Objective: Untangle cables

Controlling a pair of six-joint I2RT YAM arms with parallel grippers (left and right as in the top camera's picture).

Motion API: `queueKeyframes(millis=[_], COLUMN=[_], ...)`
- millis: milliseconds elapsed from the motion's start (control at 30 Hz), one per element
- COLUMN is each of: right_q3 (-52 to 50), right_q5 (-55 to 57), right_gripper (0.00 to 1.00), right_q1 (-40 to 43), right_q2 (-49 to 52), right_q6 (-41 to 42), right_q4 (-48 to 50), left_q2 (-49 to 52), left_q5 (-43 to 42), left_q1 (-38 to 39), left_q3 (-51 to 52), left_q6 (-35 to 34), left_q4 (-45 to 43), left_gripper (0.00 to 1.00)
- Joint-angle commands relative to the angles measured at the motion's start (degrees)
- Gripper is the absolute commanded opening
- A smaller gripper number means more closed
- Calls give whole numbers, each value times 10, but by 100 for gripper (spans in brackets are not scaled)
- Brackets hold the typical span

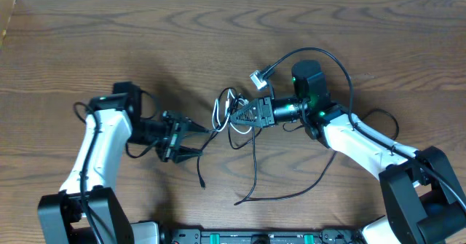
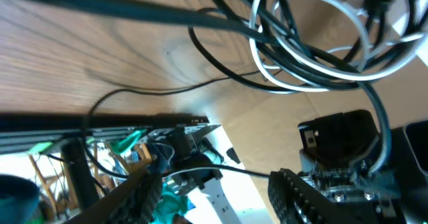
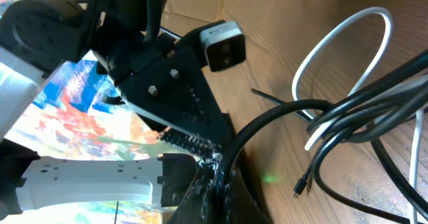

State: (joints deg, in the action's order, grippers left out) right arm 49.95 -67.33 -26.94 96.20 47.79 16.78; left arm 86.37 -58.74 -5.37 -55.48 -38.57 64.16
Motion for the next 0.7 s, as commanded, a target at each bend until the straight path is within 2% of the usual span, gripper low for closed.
queueKeyframes(millis=[0,100,267,400,667], right_q3=[0,0,0,0,0], right_q5=[-23,-27,-36,-41,-51], right_gripper=[1,1,1,1,1], right_q1=[-14,-20,-21,-21,-21], right_q2=[0,0,0,0,0], right_q6=[5,-1,-3,-7,-18], right_q4=[9,11,11,11,12], left_q2=[0,0,0,0,1], left_q5=[16,56,88,129,159], left_q1=[37,67,94,99,99], left_q3=[-5,-5,-5,-5,-5], left_q6=[-147,-233,-295,-324,-351], left_q4=[-45,-122,-178,-202,-214], left_gripper=[58,58,58,59,59])
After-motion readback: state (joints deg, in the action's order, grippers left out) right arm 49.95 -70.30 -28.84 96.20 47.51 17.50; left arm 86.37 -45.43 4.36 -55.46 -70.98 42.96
